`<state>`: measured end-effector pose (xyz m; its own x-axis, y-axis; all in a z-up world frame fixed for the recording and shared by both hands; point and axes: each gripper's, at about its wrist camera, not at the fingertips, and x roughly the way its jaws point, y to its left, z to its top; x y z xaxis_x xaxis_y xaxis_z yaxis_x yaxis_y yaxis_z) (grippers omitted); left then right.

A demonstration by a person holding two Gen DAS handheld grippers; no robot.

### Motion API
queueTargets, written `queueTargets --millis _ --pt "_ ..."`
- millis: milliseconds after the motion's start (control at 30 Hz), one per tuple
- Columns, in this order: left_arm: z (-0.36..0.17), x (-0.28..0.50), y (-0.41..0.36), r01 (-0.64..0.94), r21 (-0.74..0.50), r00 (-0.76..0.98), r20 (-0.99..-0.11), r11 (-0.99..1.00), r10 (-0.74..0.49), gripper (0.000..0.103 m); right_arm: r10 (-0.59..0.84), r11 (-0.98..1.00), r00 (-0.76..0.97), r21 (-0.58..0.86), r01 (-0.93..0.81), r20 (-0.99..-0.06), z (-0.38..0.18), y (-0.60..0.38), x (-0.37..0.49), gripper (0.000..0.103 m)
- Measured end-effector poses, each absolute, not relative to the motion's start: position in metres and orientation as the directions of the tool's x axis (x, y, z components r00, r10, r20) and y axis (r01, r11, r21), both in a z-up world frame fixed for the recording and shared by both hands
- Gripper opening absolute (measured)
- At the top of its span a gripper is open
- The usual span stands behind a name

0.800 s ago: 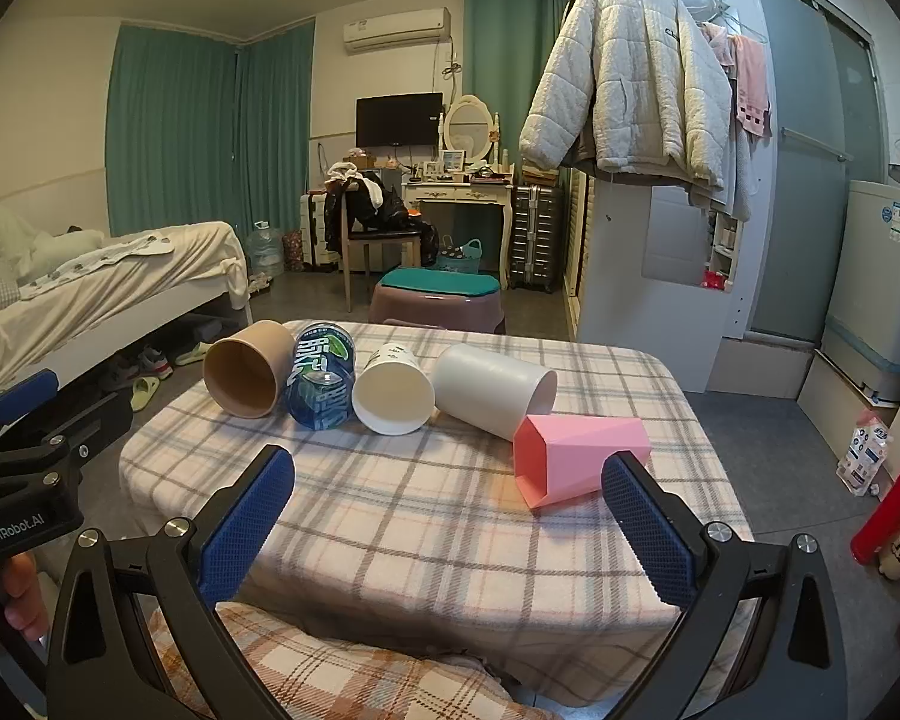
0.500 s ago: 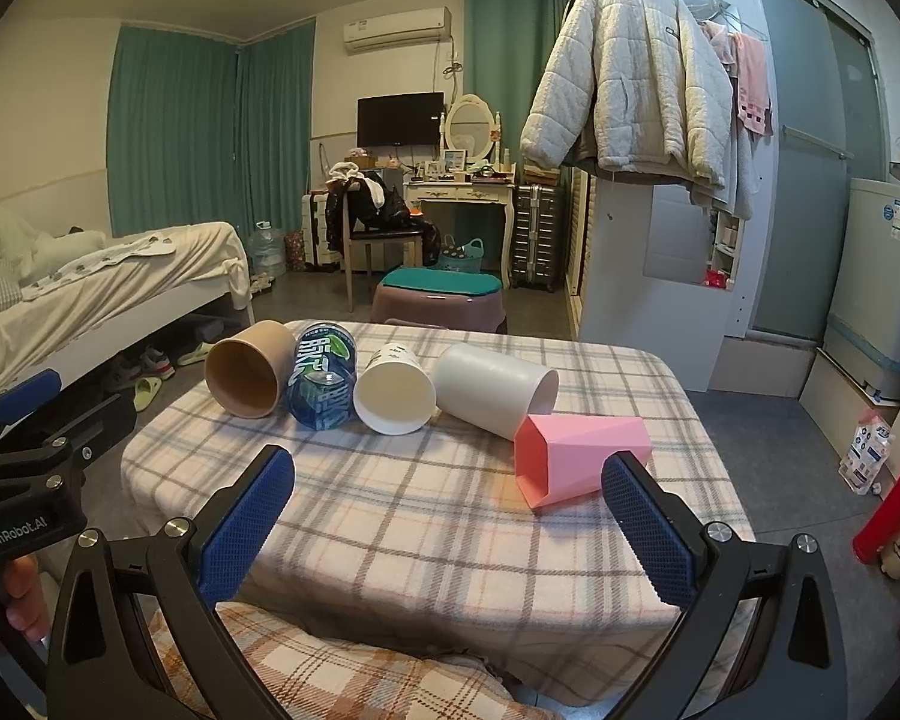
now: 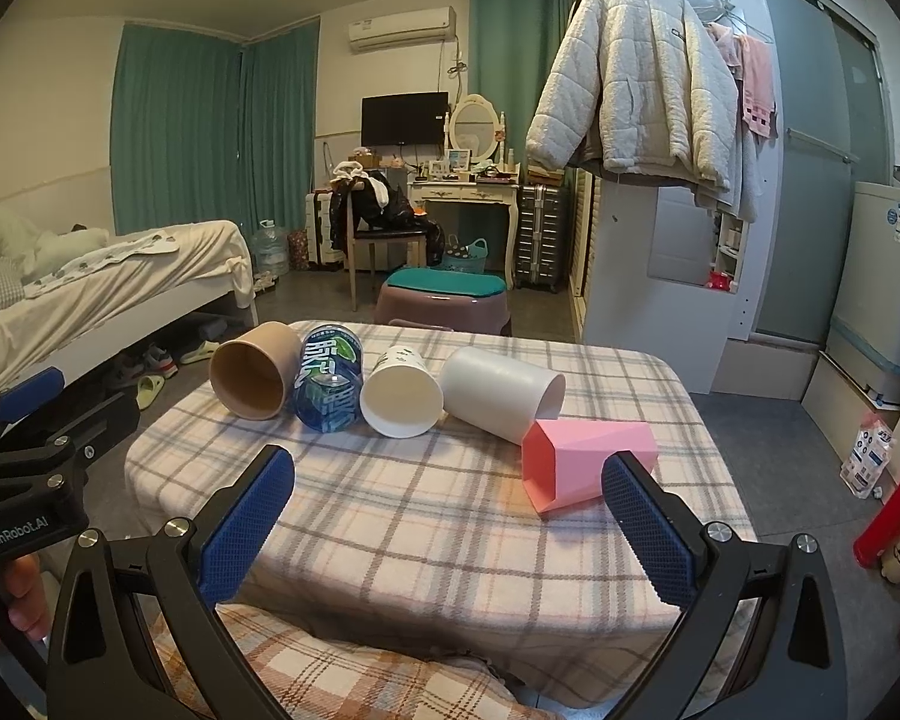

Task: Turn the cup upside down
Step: 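Move the left tool toward the brown paper cup lying on its side, then close the left tool on the brown paper cup and lift it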

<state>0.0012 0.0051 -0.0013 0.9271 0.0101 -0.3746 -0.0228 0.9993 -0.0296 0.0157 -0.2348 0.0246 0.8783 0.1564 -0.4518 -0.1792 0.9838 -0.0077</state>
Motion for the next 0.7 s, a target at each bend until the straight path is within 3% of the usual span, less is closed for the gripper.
queueTargets --millis 700 --pt "0.015 0.057 0.036 -0.034 -0.055 0.907 -0.422 0.998 0.008 0.103 0.152 0.985 0.864 -0.003 -0.175 -0.48 0.034 -0.214 0.06 0.103"
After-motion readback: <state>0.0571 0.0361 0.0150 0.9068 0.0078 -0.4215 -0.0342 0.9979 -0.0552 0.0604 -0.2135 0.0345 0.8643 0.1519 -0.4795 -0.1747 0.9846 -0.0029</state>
